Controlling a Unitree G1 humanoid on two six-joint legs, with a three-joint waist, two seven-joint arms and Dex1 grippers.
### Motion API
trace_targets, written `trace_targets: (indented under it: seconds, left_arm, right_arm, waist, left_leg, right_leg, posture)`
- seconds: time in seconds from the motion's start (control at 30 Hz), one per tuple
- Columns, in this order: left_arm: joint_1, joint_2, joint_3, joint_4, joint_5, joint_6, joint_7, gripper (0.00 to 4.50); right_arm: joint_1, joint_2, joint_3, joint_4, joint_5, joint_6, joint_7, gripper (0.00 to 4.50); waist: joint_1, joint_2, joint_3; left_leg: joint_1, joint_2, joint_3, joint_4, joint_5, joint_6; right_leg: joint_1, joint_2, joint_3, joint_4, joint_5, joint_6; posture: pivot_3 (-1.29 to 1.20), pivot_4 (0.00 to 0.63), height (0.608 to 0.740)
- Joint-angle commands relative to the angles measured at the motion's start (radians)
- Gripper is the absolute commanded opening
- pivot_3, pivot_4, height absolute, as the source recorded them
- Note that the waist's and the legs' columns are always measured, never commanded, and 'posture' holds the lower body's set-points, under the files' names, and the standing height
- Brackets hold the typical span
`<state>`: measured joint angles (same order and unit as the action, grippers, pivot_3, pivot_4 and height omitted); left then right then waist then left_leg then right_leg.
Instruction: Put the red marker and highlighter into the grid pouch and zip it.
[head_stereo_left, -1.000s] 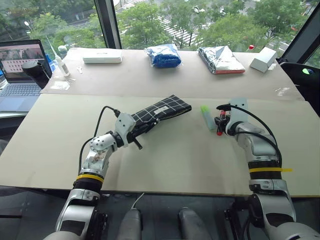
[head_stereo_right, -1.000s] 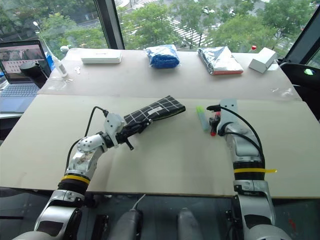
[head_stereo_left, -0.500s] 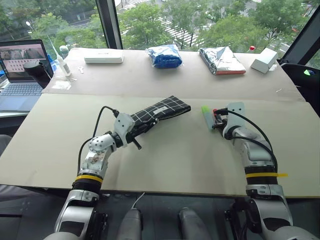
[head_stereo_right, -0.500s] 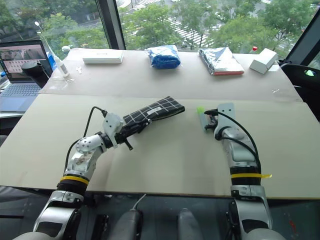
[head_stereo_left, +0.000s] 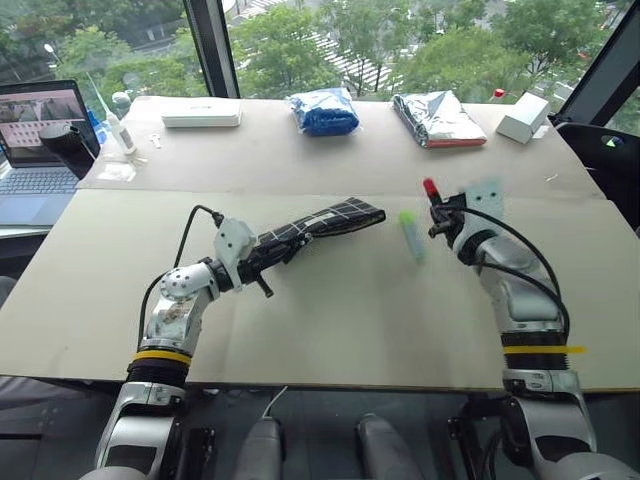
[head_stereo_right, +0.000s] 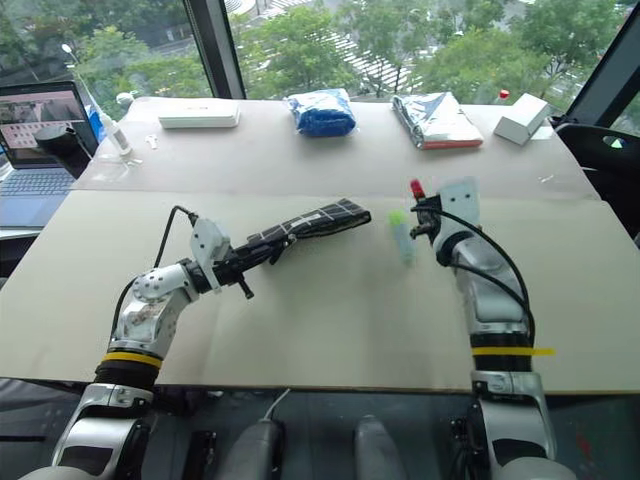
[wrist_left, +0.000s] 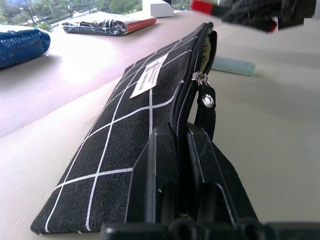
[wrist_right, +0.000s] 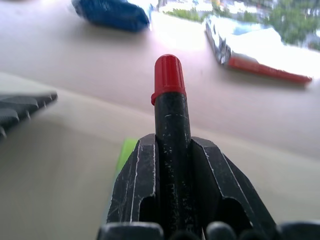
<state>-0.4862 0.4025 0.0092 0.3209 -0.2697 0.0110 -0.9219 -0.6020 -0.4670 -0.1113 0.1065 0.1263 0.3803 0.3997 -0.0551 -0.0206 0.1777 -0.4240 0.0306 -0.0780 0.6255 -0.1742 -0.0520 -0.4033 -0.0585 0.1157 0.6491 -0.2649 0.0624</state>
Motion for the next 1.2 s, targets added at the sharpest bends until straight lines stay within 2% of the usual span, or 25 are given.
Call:
trace_targets:
  seconds: [0.03, 0.2, 0.4, 0.7, 1.2]
  left_arm:
    - [0.018, 0.017, 0.012, -0.064, -0.029, 0.029, -0.016, 0.0]
    - [0.031, 0.015, 0.005, -0.083, -0.025, 0.041, -0.018, 0.0]
    - [0.032, 0.011, -0.001, -0.091, -0.025, 0.052, -0.024, 0.0]
    - [0.019, -0.002, -0.014, -0.089, -0.023, 0.056, -0.034, 0.0]
    - [0.03, -0.003, -0.021, -0.1, -0.023, 0.058, -0.044, 0.0]
  right_arm:
    - [0.057, -0.148, 0.11, -0.124, -0.064, -0.27, 0.233, 0.55]
    - [0.118, -0.253, 0.147, -0.149, -0.061, -0.412, 0.379, 0.55]
    - [0.14, -0.289, 0.187, -0.149, -0.14, -0.517, 0.408, 0.55]
    - [0.099, -0.233, 0.292, -0.082, -0.307, -0.593, 0.346, 0.55]
    - [0.01, -0.203, 0.33, 0.018, -0.365, -0.634, 0.339, 0.55]
  waist:
    - [0.002, 0.0, 0.0]
    - [0.008, 0.0, 0.0]
    - [0.009, 0.0, 0.0]
    - [0.01, 0.0, 0.0]
    - [0.011, 0.0, 0.0]
  left_leg:
    - [0.0, 0.0, 0.0, 0.0, 0.0, 0.0]
    - [0.001, 0.0, 0.0, 0.001, 0.0, 0.0]
    - [0.001, 0.001, 0.0, 0.001, 0.0, 0.0]
    - [0.001, 0.0, 0.0, 0.001, 0.0, 0.0]
    - [0.001, 0.0, 0.0, 0.001, 0.0, 0.0]
  right_leg:
    - [0.0, 0.0, 0.0, 0.0, 0.0, 0.0]
    - [0.002, 0.0, -0.001, -0.001, 0.0, 0.0]
    - [0.001, 0.0, 0.0, -0.001, 0.0, 0.0]
    - [0.001, 0.0, 0.0, -0.001, 0.0, 0.0]
    - [0.001, 0.0, 0.0, 0.0, 0.0, 0.0]
  posture:
    - [0.0, 0.15, 0.74]
    - [0.0, 0.15, 0.74]
    - [0.0, 0.15, 0.74]
    - [0.0, 0.15, 0.74]
    - [0.0, 0.15, 0.74]
